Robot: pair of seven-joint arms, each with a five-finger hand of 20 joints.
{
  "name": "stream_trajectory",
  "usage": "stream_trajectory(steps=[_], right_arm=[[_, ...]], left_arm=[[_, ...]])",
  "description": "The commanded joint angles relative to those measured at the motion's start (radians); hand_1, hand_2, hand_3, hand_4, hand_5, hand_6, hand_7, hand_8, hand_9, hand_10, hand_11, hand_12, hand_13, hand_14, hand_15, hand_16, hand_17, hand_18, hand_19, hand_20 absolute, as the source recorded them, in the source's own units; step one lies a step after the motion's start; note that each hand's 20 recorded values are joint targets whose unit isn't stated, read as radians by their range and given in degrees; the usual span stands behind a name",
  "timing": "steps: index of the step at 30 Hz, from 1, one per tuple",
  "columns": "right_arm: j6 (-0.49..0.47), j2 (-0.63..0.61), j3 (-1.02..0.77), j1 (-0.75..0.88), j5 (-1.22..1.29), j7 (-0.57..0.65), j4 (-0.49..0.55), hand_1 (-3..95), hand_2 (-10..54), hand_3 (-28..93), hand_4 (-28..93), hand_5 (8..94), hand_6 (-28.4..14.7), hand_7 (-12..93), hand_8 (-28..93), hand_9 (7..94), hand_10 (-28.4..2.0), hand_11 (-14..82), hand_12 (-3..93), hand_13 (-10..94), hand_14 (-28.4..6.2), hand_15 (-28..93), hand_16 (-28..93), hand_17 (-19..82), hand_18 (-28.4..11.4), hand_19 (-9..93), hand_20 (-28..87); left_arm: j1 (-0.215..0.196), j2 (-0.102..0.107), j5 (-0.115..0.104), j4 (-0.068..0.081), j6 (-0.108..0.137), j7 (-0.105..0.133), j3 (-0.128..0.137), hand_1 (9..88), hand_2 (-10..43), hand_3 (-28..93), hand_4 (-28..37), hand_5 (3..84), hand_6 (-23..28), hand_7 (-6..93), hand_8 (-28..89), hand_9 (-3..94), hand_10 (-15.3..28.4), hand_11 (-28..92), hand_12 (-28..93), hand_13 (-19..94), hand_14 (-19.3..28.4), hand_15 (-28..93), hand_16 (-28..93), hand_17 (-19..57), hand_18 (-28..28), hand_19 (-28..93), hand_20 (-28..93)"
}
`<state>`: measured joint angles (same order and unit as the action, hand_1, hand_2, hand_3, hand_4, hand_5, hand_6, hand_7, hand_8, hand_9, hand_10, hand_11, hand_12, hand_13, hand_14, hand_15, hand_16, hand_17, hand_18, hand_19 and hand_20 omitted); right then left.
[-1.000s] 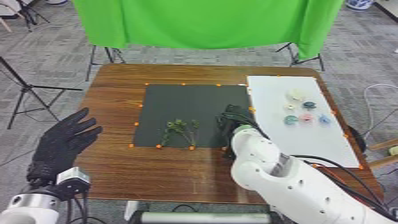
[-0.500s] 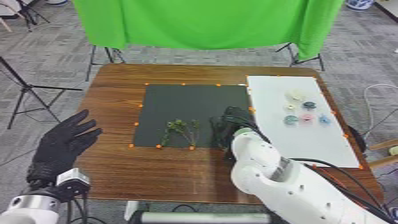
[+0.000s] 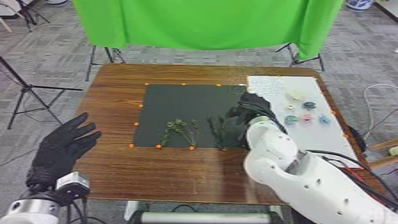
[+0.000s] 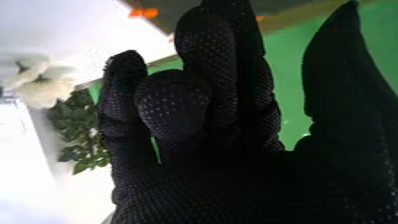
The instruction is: Arrange flowers
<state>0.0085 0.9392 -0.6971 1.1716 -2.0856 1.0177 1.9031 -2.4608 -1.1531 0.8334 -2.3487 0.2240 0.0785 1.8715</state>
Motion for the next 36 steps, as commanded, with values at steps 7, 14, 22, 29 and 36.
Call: stream_trajectory(steps=[7, 14, 22, 29, 36], right_arm=[[0.084, -0.224, -0.051, 0.006, 0.080, 0.009, -0.015, 26.6, -3.9, 85, -23, 66.2, -6.7, 20, -13, 72.5, -18.4, 30.5, 14.9, 77, -8.5, 80, 12, 35, -23.7, 93, 12], [0.091, -0.298, -0.132, 0.107, 0.067, 0.044, 0.005, 27.1, -4.3, 86, -24, 63.5, -7.0, 18, -13, 69.2, -19.1, 25.0, 14.1, 76, -8.5, 80, 11, 35, -23.8, 93, 10], [0.054, -0.320, -0.198, 0.159, 0.085, 0.044, 0.010, 27.4, -4.4, 86, -24, 63.2, -7.0, 18, -12, 68.5, -19.3, 23.9, 14.3, 76, -9.0, 80, 11, 34, -23.9, 93, 10], [0.042, -0.302, -0.189, 0.147, 0.074, 0.041, 0.003, 27.5, -4.7, 86, -24, 61.7, -6.8, 17, -12, 67.8, -19.2, 23.2, 14.2, 75, -9.0, 80, 11, 34, -24.1, 93, 10], [0.033, -0.296, -0.188, 0.145, 0.038, 0.038, 0.022, 27.4, -5.0, 86, -24, 59.4, -6.9, 17, -12, 68.3, -19.1, 23.5, 14.4, 76, -9.2, 80, 10, 34, -24.3, 93, 10]], left_arm=[[-0.016, 0.014, -0.008, -0.002, 0.018, 0.024, -0.011, 23.6, 5.3, 82, -20.9, 36.8, 10.1, 14.0, -10, 32.8, 19.3, 24, 9, 25, 26.4, 46, -9, -9.2, 24.4, 60, -8], [-0.024, 0.008, -0.012, 0.001, 0.019, 0.019, -0.005, 23.5, 5.2, 82, -21.0, 36.8, 10.1, 14.0, -10, 32.9, 19.3, 24, 9, 25, 26.4, 46, -9, -9.2, 24.5, 60, -8], [-0.018, 0.011, -0.009, 0.002, 0.013, 0.028, -0.019, 23.5, 5.2, 82, -21.2, 36.8, 10.1, 14.1, -10, 32.9, 19.3, 24, 9, 25, 26.4, 46, -9, -9.2, 24.4, 60, -8], [-0.022, 0.005, -0.009, 0.002, 0.013, 0.029, -0.020, 23.6, 5.2, 82, -21.1, 36.9, 10.1, 14.1, -10, 33.0, 19.3, 24, 9, 25, 26.4, 46, -9, -9.2, 24.5, 60, -8], [-0.014, 0.005, -0.007, 0.003, 0.010, 0.022, -0.023, 23.5, 5.2, 82, -21.0, 36.9, 10.1, 14.1, -10, 33.0, 19.4, 24, 9, 25, 26.4, 46, -9, -9.2, 24.5, 60, -8]])
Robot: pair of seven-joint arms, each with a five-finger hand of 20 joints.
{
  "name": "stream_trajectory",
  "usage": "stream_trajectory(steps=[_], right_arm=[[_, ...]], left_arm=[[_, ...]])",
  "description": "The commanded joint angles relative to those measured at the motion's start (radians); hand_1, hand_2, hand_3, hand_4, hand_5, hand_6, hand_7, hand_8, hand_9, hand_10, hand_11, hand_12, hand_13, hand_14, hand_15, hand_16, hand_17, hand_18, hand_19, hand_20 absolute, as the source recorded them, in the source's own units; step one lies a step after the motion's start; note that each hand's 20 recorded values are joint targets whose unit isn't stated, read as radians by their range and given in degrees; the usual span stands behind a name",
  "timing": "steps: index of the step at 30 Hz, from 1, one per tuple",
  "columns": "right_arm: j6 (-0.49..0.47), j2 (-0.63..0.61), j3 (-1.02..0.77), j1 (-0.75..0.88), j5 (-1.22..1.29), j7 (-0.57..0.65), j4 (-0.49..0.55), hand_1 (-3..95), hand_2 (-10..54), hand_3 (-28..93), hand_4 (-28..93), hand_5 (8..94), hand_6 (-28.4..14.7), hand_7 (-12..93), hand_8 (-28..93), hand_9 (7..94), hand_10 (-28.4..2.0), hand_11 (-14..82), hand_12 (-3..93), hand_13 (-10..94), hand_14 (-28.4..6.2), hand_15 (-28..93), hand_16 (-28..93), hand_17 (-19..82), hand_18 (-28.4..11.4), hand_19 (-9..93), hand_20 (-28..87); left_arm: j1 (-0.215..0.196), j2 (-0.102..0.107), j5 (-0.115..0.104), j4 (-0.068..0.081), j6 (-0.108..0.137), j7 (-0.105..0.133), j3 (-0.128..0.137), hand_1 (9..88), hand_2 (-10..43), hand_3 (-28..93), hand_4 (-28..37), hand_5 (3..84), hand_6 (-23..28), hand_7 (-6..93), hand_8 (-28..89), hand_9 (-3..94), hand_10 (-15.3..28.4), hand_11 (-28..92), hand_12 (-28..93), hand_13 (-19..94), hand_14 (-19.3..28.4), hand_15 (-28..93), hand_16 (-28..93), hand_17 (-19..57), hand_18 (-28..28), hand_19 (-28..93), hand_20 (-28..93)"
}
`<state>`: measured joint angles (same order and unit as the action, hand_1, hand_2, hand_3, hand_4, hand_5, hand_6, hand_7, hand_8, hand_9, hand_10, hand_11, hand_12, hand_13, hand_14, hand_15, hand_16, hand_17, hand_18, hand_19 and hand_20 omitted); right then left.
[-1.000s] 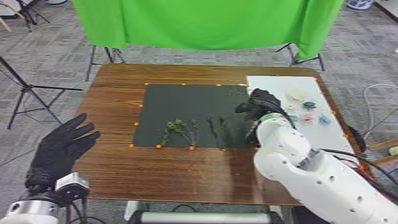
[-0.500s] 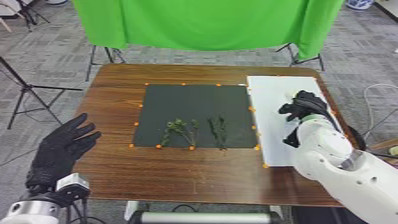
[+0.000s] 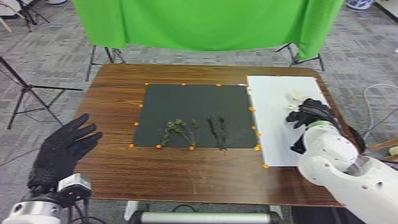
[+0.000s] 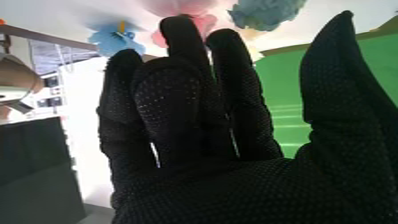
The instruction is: Arrange flowers
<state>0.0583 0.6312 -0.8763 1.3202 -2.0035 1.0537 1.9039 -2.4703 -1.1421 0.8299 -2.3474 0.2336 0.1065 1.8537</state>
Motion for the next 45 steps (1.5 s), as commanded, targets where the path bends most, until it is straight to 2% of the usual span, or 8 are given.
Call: stream_trajectory(steps=[1, 14, 15, 20, 28, 33, 36, 45], right_arm=[[-0.025, 0.019, -0.010, -0.005, -0.044, 0.001, 0.019, 27.5, -5.0, 86, -24, 59.2, -6.9, 16, -12, 68.5, -19.1, 24.2, 14.5, 76, -9.2, 81, 11, 34, -24.4, 93, 12], [-0.061, 0.050, 0.042, -0.035, 0.016, 0.019, -0.034, 28.0, -5.0, 85, -24, 56.0, -5.9, 16, -12, 70.7, -18.7, 27.1, 14.9, 78, -9.3, 84, 11, 35, -24.9, 93, 16], [-0.059, 0.050, 0.056, -0.048, 0.020, 0.018, -0.041, 28.0, -5.0, 85, -24, 55.8, -5.8, 16, -12, 70.7, -18.7, 27.2, 14.8, 78, -9.3, 84, 11, 35, -24.9, 93, 16], [-0.069, 0.063, 0.048, -0.036, 0.036, 0.030, -0.056, 28.6, -5.6, 85, -24, 55.0, -5.1, 16, -12, 70.7, -18.7, 27.2, 14.8, 77, -9.5, 83, 11, 35, -24.9, 93, 16], [0.031, 0.057, 0.148, -0.082, -0.002, 0.004, -0.079, 38.4, -8.9, 86, -27, 65.3, -2.2, 20, -14, 77.2, -14.4, 28.1, 15.2, 79, -8.2, 81, 11, 36, -23.8, 93, 14], [0.101, 0.051, 0.191, -0.107, -0.041, 0.004, -0.077, 48.0, -9.5, 79, -28, 75.7, -0.2, 23, -1, 87.9, -9.3, 20.1, 25.8, 83, -6.0, 79, 13, 40, -22.5, 93, 19], [0.127, 0.049, 0.205, -0.122, -0.058, 0.003, -0.071, 51.4, -9.5, 79, -28, 82.7, 0.6, 22, 2, 92.7, -8.4, 20.8, 27.3, 85, -4.9, 78, 14, 42, -22.1, 93, 21], [0.165, 0.072, 0.232, -0.182, -0.087, -0.015, -0.035, 53.8, -9.5, 80, -28, 85.7, -0.8, 21, 4, 93.7, -8.1, 23.7, 28.0, 87, -3.7, 77, 15, 43, -22.1, 93, 23]], left_arm=[[-0.003, -0.008, -0.003, 0.001, -0.001, -0.008, -0.003, 23.5, 5.2, 82, -21.0, 36.9, 10.1, 14.1, -10, 33.0, 19.4, 24, 9, 25, 26.4, 46, -9, -9.2, 24.5, 60, -8], [0.019, -0.008, 0.003, 0.010, -0.019, -0.032, -0.002, 23.5, 5.1, 82, -21.0, 36.9, 10.1, 14.0, -10, 33.1, 19.4, 24, 9, 25, 26.4, 46, -9, -9.2, 24.5, 60, -8], [0.014, -0.007, 0.002, 0.009, -0.015, -0.022, -0.003, 23.5, 5.1, 82, -21.0, 36.9, 10.1, 14.1, -10, 33.0, 19.4, 24, 9, 25, 26.4, 46, -9, -9.2, 24.5, 60, -8], [0.022, -0.019, 0.004, 0.008, -0.019, -0.031, -0.008, 23.5, 5.1, 82, -21.1, 36.9, 10.2, 14.0, -10, 33.1, 19.3, 24, 9, 25, 26.4, 46, -9, -9.2, 24.4, 60, -8], [0.011, -0.026, -0.003, 0.004, -0.003, -0.016, -0.004, 23.5, 5.1, 82, -21.1, 36.9, 10.2, 14.1, -10, 33.1, 19.4, 24, 9, 25, 26.4, 46, -9, -9.2, 24.4, 60, -8], [0.014, -0.027, -0.003, 0.005, -0.009, -0.019, -0.003, 23.5, 5.1, 82, -21.1, 36.9, 10.1, 14.1, -10, 33.1, 19.4, 24, 9, 25, 26.4, 46, -9, -9.2, 24.4, 60, -8], [0.009, -0.024, -0.005, 0.004, -0.008, -0.013, -0.002, 23.5, 5.1, 82, -21.1, 36.9, 10.1, 14.0, -10, 33.1, 19.4, 24, 9, 25, 26.4, 46, -9, -9.2, 24.4, 60, -8], [-0.015, -0.024, -0.008, -0.003, -0.001, 0.000, 0.019, 23.4, 5.2, 82, -21.0, 36.8, 10.1, 14.1, -10, 33.1, 19.4, 24, 9, 25, 26.3, 46, -9, -9.2, 24.4, 60, -8]])
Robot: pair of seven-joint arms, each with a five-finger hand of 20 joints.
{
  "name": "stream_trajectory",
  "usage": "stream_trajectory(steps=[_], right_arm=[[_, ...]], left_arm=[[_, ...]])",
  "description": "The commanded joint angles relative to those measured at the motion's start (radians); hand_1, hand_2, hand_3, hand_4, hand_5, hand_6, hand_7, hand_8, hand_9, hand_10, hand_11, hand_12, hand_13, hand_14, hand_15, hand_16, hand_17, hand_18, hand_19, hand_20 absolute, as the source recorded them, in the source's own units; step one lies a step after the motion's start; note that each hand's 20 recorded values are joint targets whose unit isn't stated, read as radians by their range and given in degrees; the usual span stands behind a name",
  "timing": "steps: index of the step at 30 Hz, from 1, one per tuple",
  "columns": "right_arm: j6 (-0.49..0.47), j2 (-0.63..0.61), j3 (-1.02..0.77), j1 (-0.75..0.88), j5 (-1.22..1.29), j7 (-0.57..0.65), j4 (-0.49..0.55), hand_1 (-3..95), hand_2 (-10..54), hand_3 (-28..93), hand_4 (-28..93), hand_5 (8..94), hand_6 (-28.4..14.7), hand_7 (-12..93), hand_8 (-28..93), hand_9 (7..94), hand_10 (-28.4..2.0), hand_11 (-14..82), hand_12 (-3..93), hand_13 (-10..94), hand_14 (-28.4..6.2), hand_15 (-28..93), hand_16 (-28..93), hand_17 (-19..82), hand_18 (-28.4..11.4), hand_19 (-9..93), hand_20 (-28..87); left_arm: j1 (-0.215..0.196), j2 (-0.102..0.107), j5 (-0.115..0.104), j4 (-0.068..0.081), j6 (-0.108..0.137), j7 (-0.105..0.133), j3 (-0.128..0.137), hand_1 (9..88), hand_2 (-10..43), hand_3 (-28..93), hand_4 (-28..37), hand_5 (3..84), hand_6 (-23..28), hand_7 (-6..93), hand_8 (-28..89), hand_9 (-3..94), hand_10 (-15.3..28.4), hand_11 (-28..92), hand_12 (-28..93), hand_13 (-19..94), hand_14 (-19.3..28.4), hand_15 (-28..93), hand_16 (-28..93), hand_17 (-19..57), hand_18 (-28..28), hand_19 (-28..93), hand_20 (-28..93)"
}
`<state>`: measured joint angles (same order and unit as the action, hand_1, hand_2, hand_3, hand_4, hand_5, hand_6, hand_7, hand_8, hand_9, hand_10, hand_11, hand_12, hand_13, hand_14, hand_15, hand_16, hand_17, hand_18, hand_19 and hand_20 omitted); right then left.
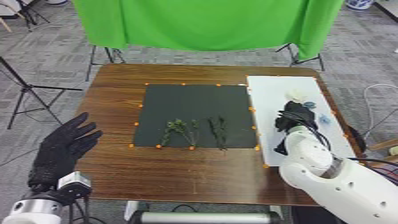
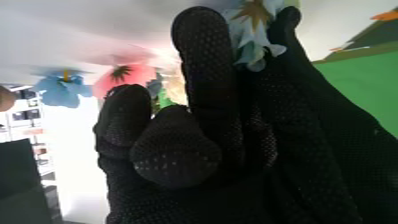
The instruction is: Arrange flowers
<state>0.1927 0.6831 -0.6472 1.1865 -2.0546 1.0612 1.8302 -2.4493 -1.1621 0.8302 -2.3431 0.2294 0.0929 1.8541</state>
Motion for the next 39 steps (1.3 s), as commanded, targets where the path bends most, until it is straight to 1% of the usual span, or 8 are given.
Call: stream_trajectory(steps=[1, 5, 14, 21, 24, 32, 35, 39], right_arm=[[0.030, 0.027, 0.001, -0.055, -0.040, -0.031, 0.043, 53.8, -9.5, 80, -28, 85.8, -0.9, 21, 4, 93.7, -8.1, 24.1, 28.0, 87, -3.6, 77, 15, 43, -22.1, 93, 23], [0.041, 0.054, 0.023, -0.103, -0.043, -0.060, 0.065, 53.9, -9.5, 80, -28, 86.3, -1.3, 20, 4, 93.7, -8.2, 24.6, 27.8, 88, -3.6, 77, 15, 43, -22.2, 93, 23], [-0.014, 0.200, 0.050, -0.170, -0.040, -0.196, 0.098, 54.1, -9.5, 81, -28, 86.9, -1.6, 20, 5, 93.7, -8.5, 25.2, 27.8, 88, -3.5, 76, 15, 44, -22.3, 93, 24], [-0.074, 0.357, 0.138, -0.231, -0.056, -0.300, 0.072, 54.1, -9.5, 81, -28, 87.1, -1.6, 19, 5, 93.7, -8.4, 25.5, 27.7, 88, -3.4, 76, 16, 43, -22.3, 93, 24], [-0.083, 0.426, 0.176, -0.250, -0.074, -0.334, 0.032, 54.0, -9.5, 81, -28, 87.0, -1.6, 19, 5, 93.7, -8.3, 25.5, 27.8, 88, -3.3, 76, 16, 43, -22.1, 93, 24], [-0.029, 0.556, 0.303, -0.339, -0.052, -0.340, -0.086, 53.7, -9.5, 81, -28, 86.9, -1.3, 19, 5, 93.7, -8.2, 25.7, 27.8, 88, -3.3, 76, 16, 43, -21.9, 93, 24], [-0.034, 0.605, 0.295, -0.324, -0.047, -0.356, -0.135, 53.6, -9.5, 81, -28, 86.9, -1.2, 19, 5, 93.7, -8.2, 26.0, 27.7, 88, -3.3, 76, 16, 43, -21.9, 93, 24], [-0.043, 0.629, 0.291, -0.304, -0.021, -0.337, -0.176, 53.4, -9.5, 81, -28, 86.7, -1.1, 20, 5, 93.7, -8.1, 26.1, 27.7, 88, -3.4, 76, 16, 43, -21.8, 93, 24]], left_arm=[[-0.035, -0.005, -0.009, -0.006, 0.007, 0.011, 0.020, 23.5, 5.2, 82, -21.0, 36.8, 10.1, 14.1, -10, 33.1, 19.4, 24, 9, 25, 26.3, 46, -9, -9.2, 24.4, 60, -8], [-0.049, -0.005, -0.012, -0.008, 0.006, 0.023, 0.028, 23.4, 5.2, 82, -21.1, 36.8, 10.1, 14.0, -10, 33.1, 19.4, 24, 9, 25, 26.3, 46, -9, -9.2, 24.4, 60, -8], [-0.048, -0.010, -0.012, -0.009, 0.004, 0.005, 0.058, 23.4, 5.1, 82, -21.1, 36.9, 10.1, 14.2, -10, 33.1, 19.3, 24, 9, 25, 26.3, 46, -9, -9.2, 24.4, 60, -8], [-0.053, -0.024, -0.013, -0.008, 0.009, -0.002, 0.080, 23.5, 5.2, 82, -21.0, 36.9, 10.1, 14.2, -10, 33.1, 19.3, 24, 9, 25, 26.4, 46, -9, -9.2, 24.4, 60, -8], [-0.056, -0.028, -0.016, -0.008, 0.024, 0.002, 0.090, 23.6, 5.2, 82, -21.1, 36.9, 10.1, 14.2, -10, 33.0, 19.3, 24, 9, 25, 26.4, 46, -9, -9.2, 24.4, 60, -8], [-0.011, -0.022, -0.009, 0.011, 0.010, -0.007, 0.110, 23.6, 5.1, 83, -20.8, 36.8, 10.1, 14.2, -10, 33.0, 19.3, 24, 9, 25, 26.4, 46, -9, -9.2, 24.4, 60, -8], [0.008, -0.022, -0.009, 0.022, 0.004, -0.002, 0.097, 23.8, 5.2, 82, -20.7, 36.8, 10.1, 14.2, -10, 33.0, 19.3, 24, 9, 25, 26.3, 46, -9, -9.2, 24.5, 60, -8], [0.048, -0.010, -0.007, 0.038, -0.008, -0.025, 0.074, 23.6, 5.3, 82, -20.6, 36.8, 10.2, 14.0, -10, 33.0, 19.3, 24, 9, 25, 26.3, 46, -9, -9.2, 24.4, 60, -8]])
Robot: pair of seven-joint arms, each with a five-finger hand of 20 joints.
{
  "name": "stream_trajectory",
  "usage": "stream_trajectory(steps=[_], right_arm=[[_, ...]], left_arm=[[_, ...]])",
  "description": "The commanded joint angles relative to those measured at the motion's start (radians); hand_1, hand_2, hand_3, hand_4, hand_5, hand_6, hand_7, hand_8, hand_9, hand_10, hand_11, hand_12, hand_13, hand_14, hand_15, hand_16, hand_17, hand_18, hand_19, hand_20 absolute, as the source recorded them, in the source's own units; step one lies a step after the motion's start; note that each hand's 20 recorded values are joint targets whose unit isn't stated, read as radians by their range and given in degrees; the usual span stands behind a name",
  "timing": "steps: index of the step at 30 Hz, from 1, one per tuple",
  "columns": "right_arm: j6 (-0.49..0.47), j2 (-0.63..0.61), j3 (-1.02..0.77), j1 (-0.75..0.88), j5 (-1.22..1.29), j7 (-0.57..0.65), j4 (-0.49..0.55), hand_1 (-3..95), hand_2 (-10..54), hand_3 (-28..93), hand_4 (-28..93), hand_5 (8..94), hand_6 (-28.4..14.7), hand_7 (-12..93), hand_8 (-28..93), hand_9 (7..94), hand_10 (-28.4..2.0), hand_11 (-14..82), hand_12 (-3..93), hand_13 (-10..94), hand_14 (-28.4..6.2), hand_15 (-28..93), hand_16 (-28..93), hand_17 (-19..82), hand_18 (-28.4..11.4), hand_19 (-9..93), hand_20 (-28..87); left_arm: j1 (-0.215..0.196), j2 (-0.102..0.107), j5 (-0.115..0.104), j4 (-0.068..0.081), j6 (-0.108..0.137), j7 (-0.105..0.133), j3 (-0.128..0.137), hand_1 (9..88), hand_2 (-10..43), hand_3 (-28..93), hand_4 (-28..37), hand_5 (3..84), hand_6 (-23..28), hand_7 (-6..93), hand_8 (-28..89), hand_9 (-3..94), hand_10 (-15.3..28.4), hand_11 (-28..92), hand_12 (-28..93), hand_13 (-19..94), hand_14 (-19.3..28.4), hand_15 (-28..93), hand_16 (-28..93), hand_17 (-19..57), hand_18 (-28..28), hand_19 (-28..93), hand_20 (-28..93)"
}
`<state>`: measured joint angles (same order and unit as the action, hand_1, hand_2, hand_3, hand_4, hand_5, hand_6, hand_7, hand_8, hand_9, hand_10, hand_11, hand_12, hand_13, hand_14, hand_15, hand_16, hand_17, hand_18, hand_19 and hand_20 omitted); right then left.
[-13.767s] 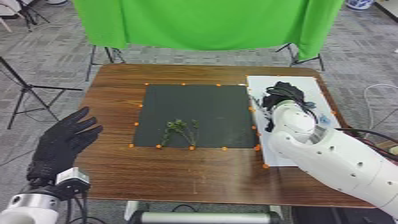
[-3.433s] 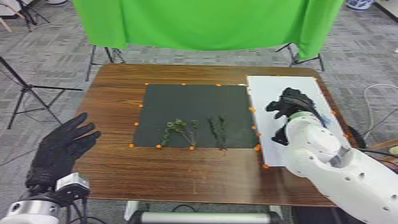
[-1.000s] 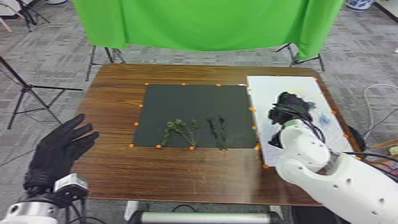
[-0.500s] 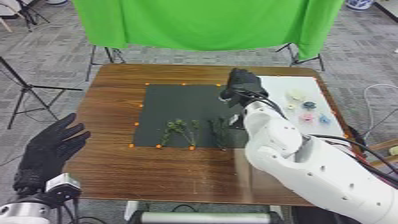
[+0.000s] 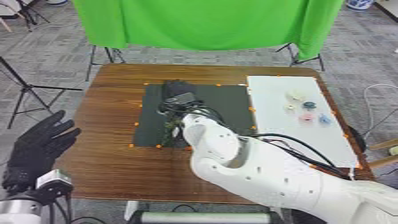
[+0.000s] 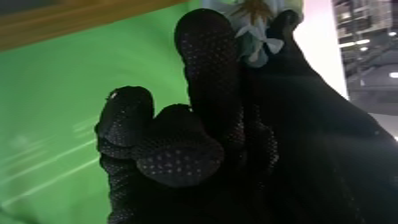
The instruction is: Arrange flowers
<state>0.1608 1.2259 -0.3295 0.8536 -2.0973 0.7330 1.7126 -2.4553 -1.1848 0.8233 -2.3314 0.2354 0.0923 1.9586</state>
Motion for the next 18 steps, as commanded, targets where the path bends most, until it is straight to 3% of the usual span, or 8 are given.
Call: stream_trajectory(steps=[1, 3, 5, 9, 18], right_arm=[[-0.004, 0.088, -0.016, 0.019, 0.037, 0.000, -0.070, 53.3, -9.5, 81, -28, 86.7, -1.1, 20, 5, 93.7, -8.1, 26.1, 27.7, 88, -3.5, 76, 16, 43, -21.7, 93, 24], [0.037, 0.082, 0.040, -0.028, 0.079, 0.027, -0.090, 53.2, -9.5, 82, -28, 86.6, -1.0, 20, 5, 93.7, -8.1, 26.1, 27.8, 88, -3.5, 76, 16, 43, -21.7, 93, 23], [0.030, 0.088, 0.052, -0.036, 0.097, 0.043, -0.107, 53.0, -9.5, 82, -28, 86.5, -0.9, 20, 6, 93.7, -8.1, 26.3, 27.8, 87, -3.6, 76, 16, 42, -21.6, 93, 23], [-0.001, 0.100, 0.028, -0.010, 0.126, 0.051, -0.116, 52.4, -9.5, 82, -28, 86.4, -0.9, 20, 5, 93.7, -8.1, 26.6, 27.9, 87, -4.0, 77, 16, 42, -21.6, 93, 23], [0.027, 0.106, 0.044, -0.023, 0.176, 0.097, -0.141, 52.2, -9.5, 82, -28, 85.8, -0.9, 20, 5, 93.7, -8.2, 27.1, 27.8, 86, -4.1, 77, 16, 41, -21.7, 93, 23]], left_arm=[[0.060, 0.019, 0.000, 0.029, -0.015, -0.025, -0.031, 23.6, 5.4, 82, -20.7, 36.8, 10.2, 14.1, -10, 33.0, 19.2, 24, 9, 25, 26.3, 46, -9, -9.2, 24.5, 60, -8], [0.071, 0.029, 0.000, 0.032, -0.012, -0.016, -0.033, 23.7, 5.3, 82, -20.6, 36.8, 10.2, 14.1, -10, 33.0, 19.3, 24, 9, 25, 26.3, 46, -9, -9.2, 24.5, 60, -8], [0.078, 0.029, 0.003, 0.034, -0.021, -0.027, -0.027, 23.7, 5.3, 82, -20.6, 36.8, 10.2, 14.1, -10, 33.0, 19.3, 24, 9, 25, 26.3, 46, -9, -9.2, 24.5, 60, -8], [0.074, 0.026, 0.004, 0.035, -0.023, -0.026, -0.025, 23.7, 5.3, 82, -20.7, 36.8, 10.2, 14.1, -10, 32.9, 19.3, 24, 9, 25, 26.3, 46, -9, -9.2, 24.5, 60, -8], [0.099, 0.031, 0.004, 0.046, -0.041, -0.040, -0.035, 23.5, 5.3, 82, -20.7, 36.8, 10.2, 14.1, -10, 32.9, 19.3, 24, 9, 25, 26.4, 46, -9, -9.2, 24.4, 60, -8]])
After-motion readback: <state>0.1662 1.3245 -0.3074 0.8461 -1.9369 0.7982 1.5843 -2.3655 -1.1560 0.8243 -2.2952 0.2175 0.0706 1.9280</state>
